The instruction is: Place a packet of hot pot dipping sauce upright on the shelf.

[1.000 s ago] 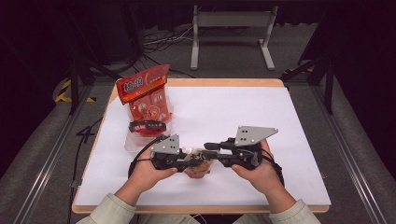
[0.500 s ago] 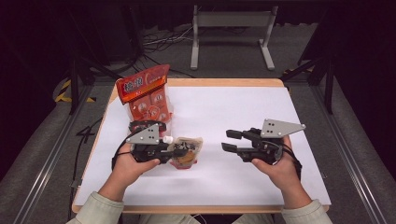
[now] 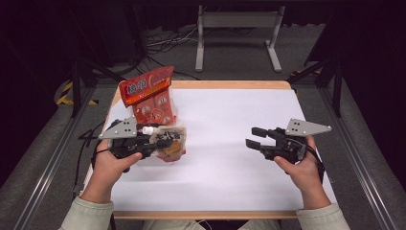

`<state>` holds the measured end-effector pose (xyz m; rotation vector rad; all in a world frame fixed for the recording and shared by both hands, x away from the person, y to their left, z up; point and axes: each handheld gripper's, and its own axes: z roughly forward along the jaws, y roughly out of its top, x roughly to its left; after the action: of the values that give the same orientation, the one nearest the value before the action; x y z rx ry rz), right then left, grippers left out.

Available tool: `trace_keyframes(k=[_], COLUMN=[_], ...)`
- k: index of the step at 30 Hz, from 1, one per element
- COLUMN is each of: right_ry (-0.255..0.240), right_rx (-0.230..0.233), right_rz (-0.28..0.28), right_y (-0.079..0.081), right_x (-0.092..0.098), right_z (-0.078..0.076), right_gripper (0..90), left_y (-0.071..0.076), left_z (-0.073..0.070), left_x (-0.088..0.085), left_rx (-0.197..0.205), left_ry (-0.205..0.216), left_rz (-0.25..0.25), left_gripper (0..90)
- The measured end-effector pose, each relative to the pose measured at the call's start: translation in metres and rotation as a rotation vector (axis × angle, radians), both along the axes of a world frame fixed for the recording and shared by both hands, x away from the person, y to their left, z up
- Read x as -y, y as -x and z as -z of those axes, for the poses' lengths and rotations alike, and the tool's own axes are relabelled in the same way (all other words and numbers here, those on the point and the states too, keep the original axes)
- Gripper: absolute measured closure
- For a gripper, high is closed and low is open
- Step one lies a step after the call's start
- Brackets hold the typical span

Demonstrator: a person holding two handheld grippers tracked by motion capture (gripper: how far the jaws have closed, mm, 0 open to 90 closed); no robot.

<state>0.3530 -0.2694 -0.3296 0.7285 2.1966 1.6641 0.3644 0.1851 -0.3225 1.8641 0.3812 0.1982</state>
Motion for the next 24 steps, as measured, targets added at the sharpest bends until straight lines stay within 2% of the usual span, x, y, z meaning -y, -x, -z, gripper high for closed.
trace_keyframes(k=[7,9,11,14,18,20,24], right_ry=[-0.009,-0.013,-0.015,-0.02,-0.026,-0.027,-0.031], right_rx=[-0.01,-0.015,-0.019,-0.026,-0.032,-0.032,-0.032], right_rz=[0.041,0.049,0.051,0.055,0.052,0.05,0.049], right_y=[-0.003,-0.004,-0.005,-0.006,-0.007,-0.007,-0.008], right_x=[0.014,0.016,0.018,0.02,0.02,0.02,0.021], right_z=[0.003,0.004,0.005,0.007,0.008,0.008,0.008], right_gripper=[49.5,49.1,48.8,48.5,48.0,47.9,47.3], left_y=[-0.004,-0.006,-0.007,-0.012,-0.023,-0.025,-0.03], left_z=[-0.005,-0.006,-0.006,-0.001,0.014,0.017,0.029], left_x=[-0.017,-0.022,-0.027,-0.032,-0.037,-0.038,-0.042], left_rx=[0.04,0.062,0.062,0.065,0.047,0.045,0.0], left_ry=[0.033,0.012,0.006,-0.016,-0.038,-0.041,-0.033], left_rz=[-0.08,-0.111,-0.132,-0.136,-0.139,-0.138,-0.114], left_gripper=[84.7,84.7,84.7,84.6,84.7,84.7,84.7])
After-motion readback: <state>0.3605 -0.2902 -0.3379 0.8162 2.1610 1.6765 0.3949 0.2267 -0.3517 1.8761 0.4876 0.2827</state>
